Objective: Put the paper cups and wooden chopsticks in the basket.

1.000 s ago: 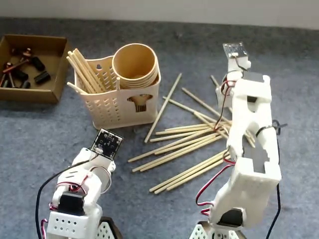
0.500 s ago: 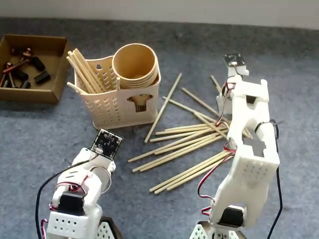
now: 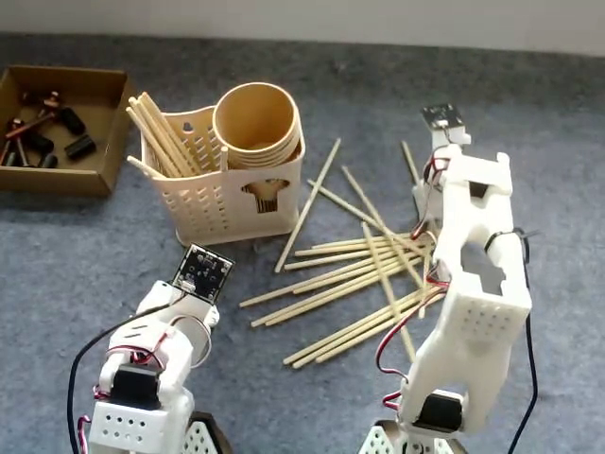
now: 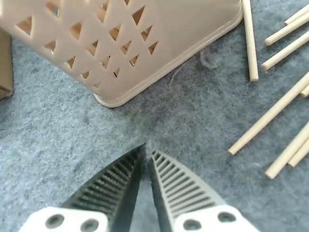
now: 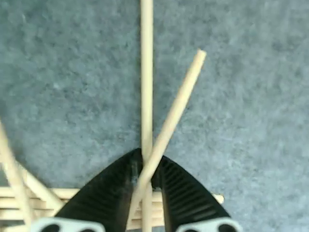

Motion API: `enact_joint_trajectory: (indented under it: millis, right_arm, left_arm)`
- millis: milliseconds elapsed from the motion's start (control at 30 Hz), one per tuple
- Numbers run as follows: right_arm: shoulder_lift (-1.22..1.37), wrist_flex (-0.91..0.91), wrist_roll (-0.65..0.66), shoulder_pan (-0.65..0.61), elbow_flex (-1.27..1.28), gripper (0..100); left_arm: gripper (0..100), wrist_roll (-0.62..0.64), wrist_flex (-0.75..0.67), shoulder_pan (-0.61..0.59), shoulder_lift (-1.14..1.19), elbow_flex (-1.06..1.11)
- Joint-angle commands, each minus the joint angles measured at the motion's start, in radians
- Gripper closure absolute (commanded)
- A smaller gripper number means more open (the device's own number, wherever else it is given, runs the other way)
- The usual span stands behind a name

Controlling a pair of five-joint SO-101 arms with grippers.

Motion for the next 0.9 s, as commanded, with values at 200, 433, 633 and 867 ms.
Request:
enact_joint_trajectory:
  millis: [200, 433, 633, 867]
  right_arm:
    - [-0.168, 0.186, 0.015, 0.012, -0.024, 99.3]
    - [-0.183, 0.286, 0.015, 0.013, -0.022, 99.3]
    - [-0.183, 0.334, 0.017, -0.010, -0.022, 98.8]
    - [-0.180, 0.369, 0.012, -0.041, -0.018, 87.3]
  left_arm:
    - [99, -0.008, -0.021, -0.010, -0.010, 0.012]
    - [99, -0.008, -0.021, -0.010, -0.010, 0.012]
    - [99, -0.008, -0.021, -0.010, -0.010, 0.012]
    - [99, -0.008, -0.021, -0.010, -0.010, 0.012]
